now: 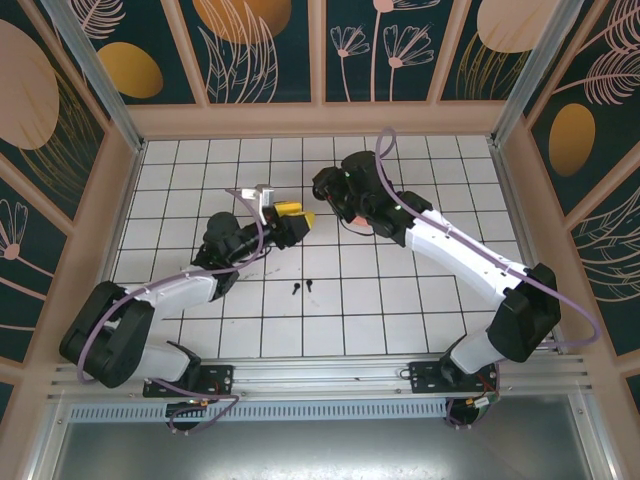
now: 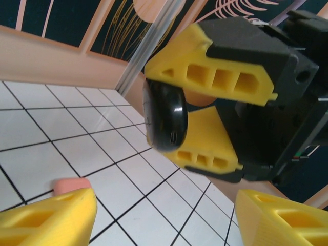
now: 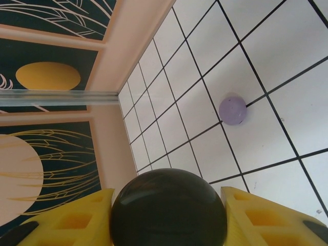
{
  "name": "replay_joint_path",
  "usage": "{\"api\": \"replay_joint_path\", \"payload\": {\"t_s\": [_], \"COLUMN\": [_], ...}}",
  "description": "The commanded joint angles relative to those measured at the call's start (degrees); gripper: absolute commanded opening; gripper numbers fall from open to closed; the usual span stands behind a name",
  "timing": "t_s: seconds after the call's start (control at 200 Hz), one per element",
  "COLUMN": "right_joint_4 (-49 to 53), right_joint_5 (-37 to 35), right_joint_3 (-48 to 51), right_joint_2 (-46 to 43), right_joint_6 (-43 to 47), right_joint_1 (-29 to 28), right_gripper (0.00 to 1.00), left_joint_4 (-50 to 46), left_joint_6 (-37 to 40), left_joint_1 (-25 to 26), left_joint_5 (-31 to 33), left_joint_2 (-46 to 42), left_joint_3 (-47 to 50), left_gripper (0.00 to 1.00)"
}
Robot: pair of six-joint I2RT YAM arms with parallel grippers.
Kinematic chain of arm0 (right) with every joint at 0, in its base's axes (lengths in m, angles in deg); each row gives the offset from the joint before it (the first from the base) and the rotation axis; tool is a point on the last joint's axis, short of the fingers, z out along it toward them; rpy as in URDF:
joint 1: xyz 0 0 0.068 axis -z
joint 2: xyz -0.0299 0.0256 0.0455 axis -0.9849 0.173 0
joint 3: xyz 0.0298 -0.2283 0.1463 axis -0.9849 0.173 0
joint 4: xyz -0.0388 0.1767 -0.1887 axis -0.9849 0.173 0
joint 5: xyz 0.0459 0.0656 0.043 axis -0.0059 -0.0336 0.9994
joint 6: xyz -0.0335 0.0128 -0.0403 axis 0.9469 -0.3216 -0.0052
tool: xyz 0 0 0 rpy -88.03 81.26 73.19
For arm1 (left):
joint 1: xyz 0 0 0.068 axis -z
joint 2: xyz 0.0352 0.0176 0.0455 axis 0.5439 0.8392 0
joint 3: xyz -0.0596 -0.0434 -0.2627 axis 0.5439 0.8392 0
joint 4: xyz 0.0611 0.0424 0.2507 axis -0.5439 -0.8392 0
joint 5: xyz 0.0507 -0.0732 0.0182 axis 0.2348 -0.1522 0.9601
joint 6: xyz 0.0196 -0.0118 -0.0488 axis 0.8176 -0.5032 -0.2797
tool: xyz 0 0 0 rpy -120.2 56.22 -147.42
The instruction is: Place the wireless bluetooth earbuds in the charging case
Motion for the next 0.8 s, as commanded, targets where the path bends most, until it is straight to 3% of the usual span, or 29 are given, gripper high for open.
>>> {"api": "replay_joint_path", "payload": {"t_s": [0.0,0.796], "right_joint_4": [-1.9,-2.0], "right_joint_5": [-1.8,-1.4], "right_joint_3": [0.2,-2.2], "right_joint_2": [-1.4,-0.2], "right_joint_6": [-1.2,-1.5], "right_joint_1": [-1.0,-3.7], "right_gripper": [0.37,0.37], "left_joint_4": [5.7,10.5], "left_joint_6": [-0.6,-2.5], "left_joint_1": [0.6,1.3], "left_joint_5": [0.6,1.7], "left_joint_2": [1.9,6.6], "left_joint_3": [-2.5,-6.3], "left_gripper": [0.68,0.36]}}
